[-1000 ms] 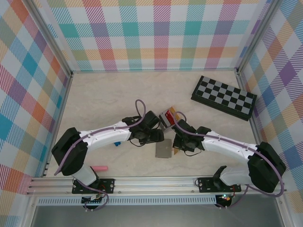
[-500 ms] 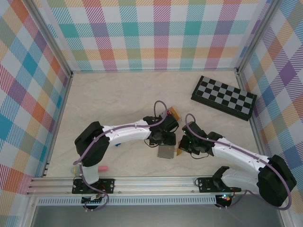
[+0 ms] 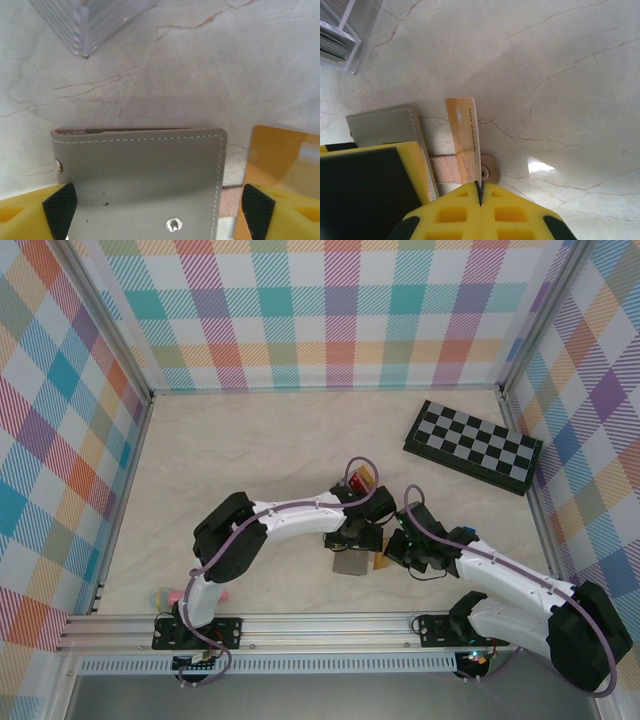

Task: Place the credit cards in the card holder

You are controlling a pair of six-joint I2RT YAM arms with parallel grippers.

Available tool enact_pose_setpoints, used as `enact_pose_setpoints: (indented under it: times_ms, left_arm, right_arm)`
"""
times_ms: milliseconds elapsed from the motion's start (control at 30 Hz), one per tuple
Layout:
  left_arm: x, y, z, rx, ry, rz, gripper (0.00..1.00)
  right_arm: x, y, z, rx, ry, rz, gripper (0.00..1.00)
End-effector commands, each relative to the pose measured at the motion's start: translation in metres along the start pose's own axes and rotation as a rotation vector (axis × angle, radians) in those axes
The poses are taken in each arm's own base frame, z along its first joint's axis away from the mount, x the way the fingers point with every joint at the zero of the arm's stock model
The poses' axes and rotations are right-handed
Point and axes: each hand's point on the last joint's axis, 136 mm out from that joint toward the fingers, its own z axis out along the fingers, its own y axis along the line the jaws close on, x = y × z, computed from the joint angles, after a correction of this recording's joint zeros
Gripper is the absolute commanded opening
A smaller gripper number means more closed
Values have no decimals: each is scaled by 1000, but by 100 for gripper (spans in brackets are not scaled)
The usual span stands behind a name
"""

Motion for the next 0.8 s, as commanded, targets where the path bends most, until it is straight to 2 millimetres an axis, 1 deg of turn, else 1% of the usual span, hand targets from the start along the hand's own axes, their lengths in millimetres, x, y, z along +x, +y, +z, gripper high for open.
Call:
enact_pose_setpoints:
  times_ms: [0,100,233,433,500,667,700,767]
  left_arm:
    - [6,1,4,-49,18,35,89]
    - [8,0,11,-61,31,40,91]
    - [9,9,15,-108,34,32,91]
    - [7,18,13,-151,18,22,88]
    - [7,17,13,-153,20,22,85]
    - [8,15,15,-145,31,30,72]
    - [8,15,14,-146,30,30,69]
    - [8,15,13,-142,27,30,65]
  right_arm:
    - [7,-17,4,48,19,41,0]
    - [7,-22,5,63,22,47,0]
    - [7,-28,5,92,13,57,0]
    - [7,-36,7,122,7,67,0]
    - [7,-39,9,136,10,70,0]
    - [8,-42,10,144,10,72,0]
    - [8,-42,10,144,10,73,0]
    - [8,-44,11,150,9,74,0]
